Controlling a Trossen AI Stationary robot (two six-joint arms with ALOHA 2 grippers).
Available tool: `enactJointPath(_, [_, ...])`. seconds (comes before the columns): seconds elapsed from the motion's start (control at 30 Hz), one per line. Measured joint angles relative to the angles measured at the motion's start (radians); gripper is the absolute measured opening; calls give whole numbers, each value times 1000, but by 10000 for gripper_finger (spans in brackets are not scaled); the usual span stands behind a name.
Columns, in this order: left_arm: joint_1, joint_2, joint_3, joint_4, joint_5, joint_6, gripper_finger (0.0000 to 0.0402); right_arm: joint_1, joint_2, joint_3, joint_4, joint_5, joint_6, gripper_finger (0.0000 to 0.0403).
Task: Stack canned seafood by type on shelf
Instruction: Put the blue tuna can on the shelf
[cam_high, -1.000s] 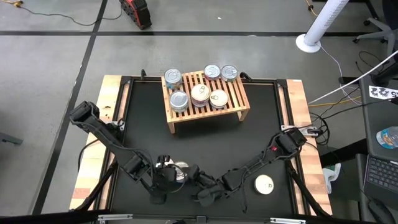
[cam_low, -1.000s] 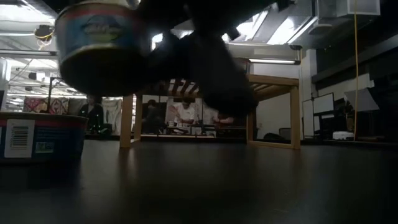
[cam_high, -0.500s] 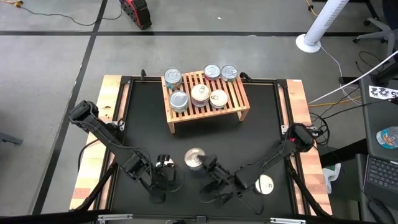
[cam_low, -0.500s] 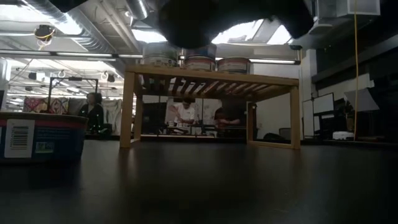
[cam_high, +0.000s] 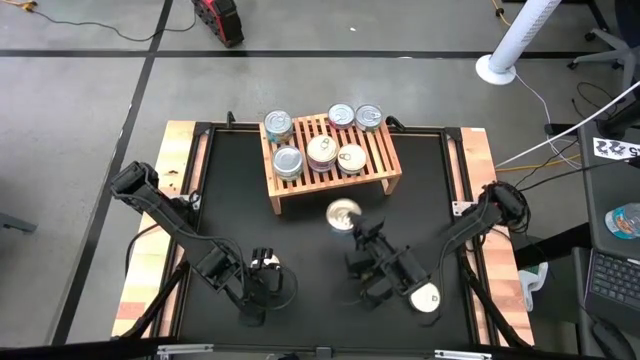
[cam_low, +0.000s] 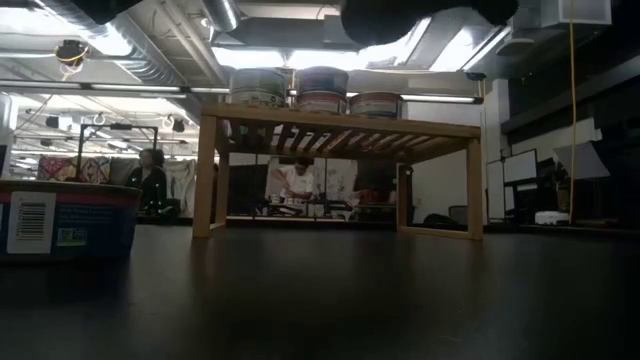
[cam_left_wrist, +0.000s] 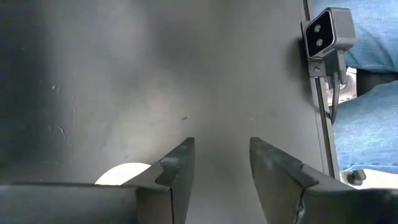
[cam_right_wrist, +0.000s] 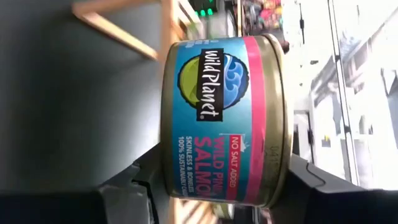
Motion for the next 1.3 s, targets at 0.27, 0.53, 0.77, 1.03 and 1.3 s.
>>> enactJointPath(0.27, [0, 0, 0, 2, -4, 1, 147, -140, -41, 0, -158, 1, 50, 193])
enactJointPath(0.53, [0, 0, 0, 2, -4, 1, 147, -308, -41, 0, -221, 0, 38, 193])
enactJointPath(0.77, [0, 0, 0, 2, -7, 22, 147, -412, -41, 0, -172, -43, -50, 193])
enactJointPath(1.03, [0, 0, 0, 3, -10, 32, 147, -480, -40, 0, -54, -66, -188, 193])
enactJointPath(1.3, [0, 0, 0, 2, -10, 33, 147, -484, -39, 0, 0, -111, -276, 193])
